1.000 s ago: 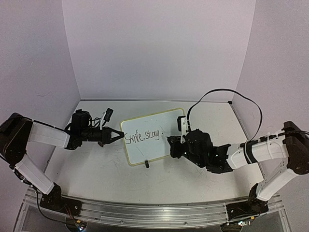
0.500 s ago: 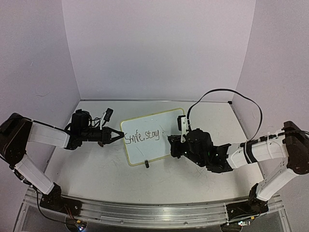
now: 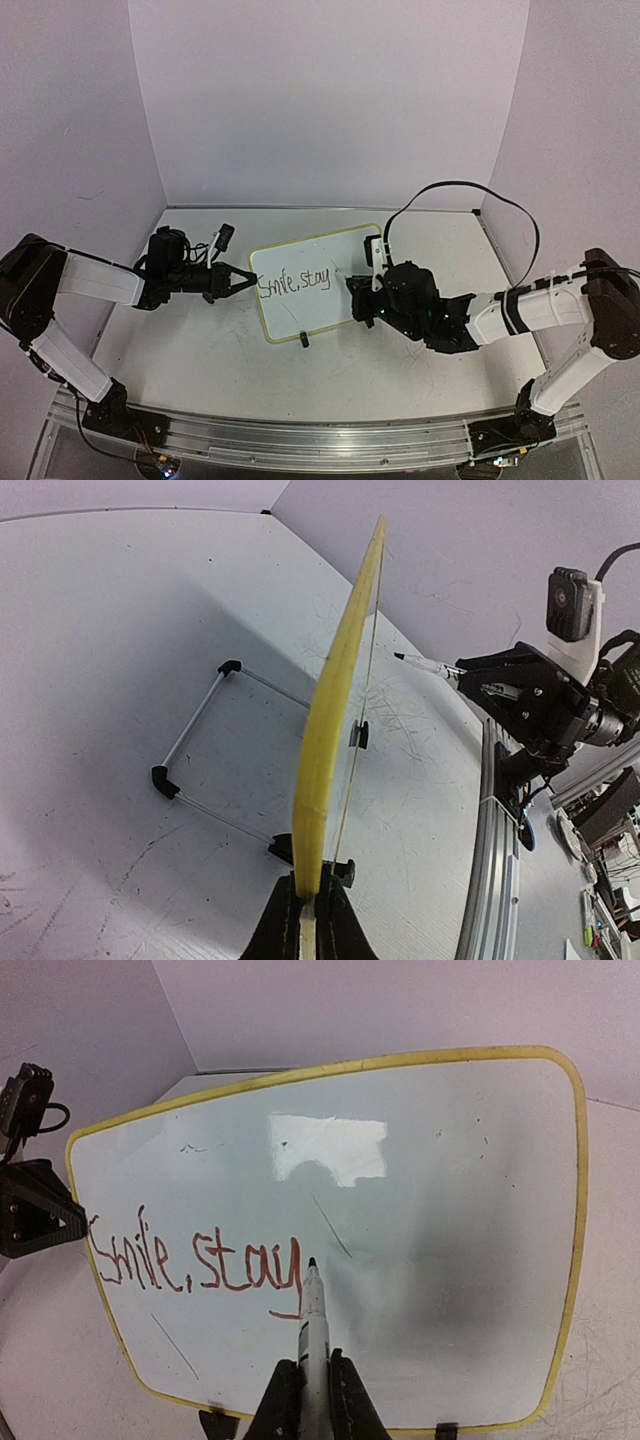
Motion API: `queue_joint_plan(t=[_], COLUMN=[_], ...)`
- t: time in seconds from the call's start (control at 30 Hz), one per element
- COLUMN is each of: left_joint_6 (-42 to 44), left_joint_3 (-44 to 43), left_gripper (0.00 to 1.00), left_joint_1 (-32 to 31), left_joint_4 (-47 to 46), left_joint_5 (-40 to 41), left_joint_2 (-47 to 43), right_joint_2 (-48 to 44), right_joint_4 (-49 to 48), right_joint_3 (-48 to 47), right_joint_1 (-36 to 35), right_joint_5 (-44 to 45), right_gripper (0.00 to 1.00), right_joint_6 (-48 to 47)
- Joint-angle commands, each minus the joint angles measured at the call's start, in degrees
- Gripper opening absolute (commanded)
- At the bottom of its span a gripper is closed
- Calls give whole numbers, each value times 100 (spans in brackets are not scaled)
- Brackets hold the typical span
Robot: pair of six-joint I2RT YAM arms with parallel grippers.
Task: Write a sentence on the whiteboard
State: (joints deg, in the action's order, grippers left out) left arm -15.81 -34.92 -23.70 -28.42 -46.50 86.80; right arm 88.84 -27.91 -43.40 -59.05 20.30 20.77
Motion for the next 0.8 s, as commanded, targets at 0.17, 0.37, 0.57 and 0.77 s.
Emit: queue_joint_plan(t=[0.17,0.37,0.57,0.77], left_joint_6=[131,126,126,125], left_joint_3=[-138,-111,-121,-121], left_gripper=[0,0,0,0], left_joint_1=[-15,-14,-14,-19], left_joint_4=[250,250,252,250], left_joint_5=[40,43,36,36], left_joint_2=[0,-44,-45,-26], right_joint_2=[186,260,306,353], right_joint_4=[-187,-182,-127,-140], right_joint_3=[-404,-515,-555,-605], right_joint_1=[94,94,145,168], right_joint_5=[26,136,268,252], right_gripper=[0,0,0,0], right_joint_6=[-355,-359,-265,-289])
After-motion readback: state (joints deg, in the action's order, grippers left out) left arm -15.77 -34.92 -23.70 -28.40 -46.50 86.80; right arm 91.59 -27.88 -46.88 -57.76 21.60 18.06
